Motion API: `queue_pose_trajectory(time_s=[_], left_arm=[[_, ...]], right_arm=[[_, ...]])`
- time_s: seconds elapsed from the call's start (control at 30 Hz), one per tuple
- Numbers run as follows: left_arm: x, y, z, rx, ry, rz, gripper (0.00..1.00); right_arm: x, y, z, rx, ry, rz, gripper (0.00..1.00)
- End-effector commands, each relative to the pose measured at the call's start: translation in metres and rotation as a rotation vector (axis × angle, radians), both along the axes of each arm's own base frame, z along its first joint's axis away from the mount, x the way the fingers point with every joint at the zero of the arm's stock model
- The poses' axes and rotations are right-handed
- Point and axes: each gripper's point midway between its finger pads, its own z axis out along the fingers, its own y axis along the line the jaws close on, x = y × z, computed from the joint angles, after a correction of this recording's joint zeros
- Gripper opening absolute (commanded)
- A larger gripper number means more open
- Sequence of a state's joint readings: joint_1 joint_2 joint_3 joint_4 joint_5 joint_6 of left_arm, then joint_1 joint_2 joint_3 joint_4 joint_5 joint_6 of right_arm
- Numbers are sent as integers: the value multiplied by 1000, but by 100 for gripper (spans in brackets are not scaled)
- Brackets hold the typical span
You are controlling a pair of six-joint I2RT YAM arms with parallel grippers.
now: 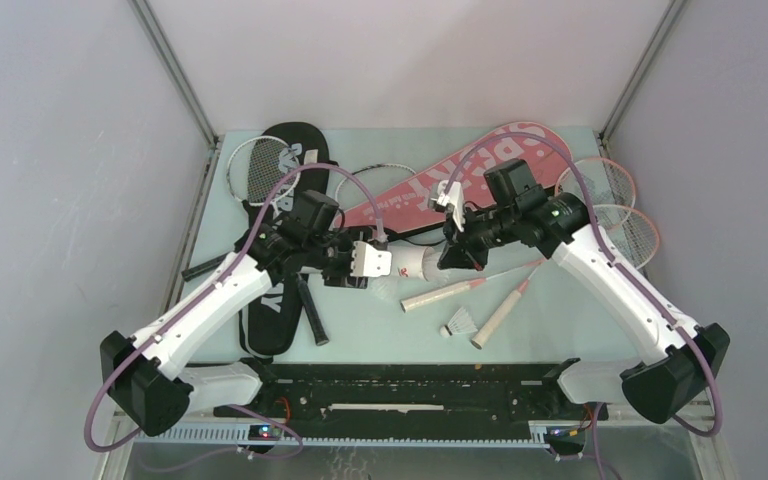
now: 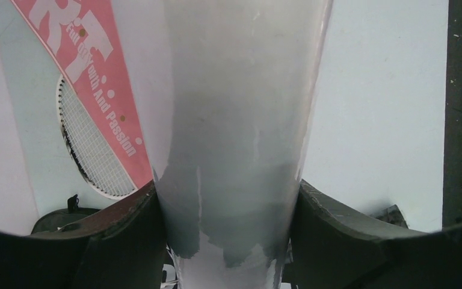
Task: Pack up the badminton gear
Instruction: Place the shuttlecock at the shuttle tube.
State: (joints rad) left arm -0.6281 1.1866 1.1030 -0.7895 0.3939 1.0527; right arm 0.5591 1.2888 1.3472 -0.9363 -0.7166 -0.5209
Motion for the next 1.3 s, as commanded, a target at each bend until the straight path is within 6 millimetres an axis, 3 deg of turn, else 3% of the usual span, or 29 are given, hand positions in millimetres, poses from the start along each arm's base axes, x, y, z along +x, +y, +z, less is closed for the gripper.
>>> queue_pose_trajectory(time_s=[0.0, 0.13, 0.33, 0.6, 1.13, 1.27], left_arm=[[5, -12, 15, -70, -14, 9, 60], [3, -13, 15, -76, -9, 7, 60], [-1, -16, 16, -94, 9, -10, 60], [-10, -25, 19, -138, 53, -41, 59], [-17, -54, 36, -297, 192, -38, 58], [-13, -57, 35, -306, 203, -23, 58]], right_arm=[[15, 6, 22, 20, -36, -72, 10], [23, 5, 29, 23, -59, -122, 31], [24, 8, 29, 28, -48, -130, 51], [30, 11, 22, 27, -38, -150, 67], [28, 22, 12, 54, -1, -152, 76], [30, 21, 11, 50, -8, -167, 86]])
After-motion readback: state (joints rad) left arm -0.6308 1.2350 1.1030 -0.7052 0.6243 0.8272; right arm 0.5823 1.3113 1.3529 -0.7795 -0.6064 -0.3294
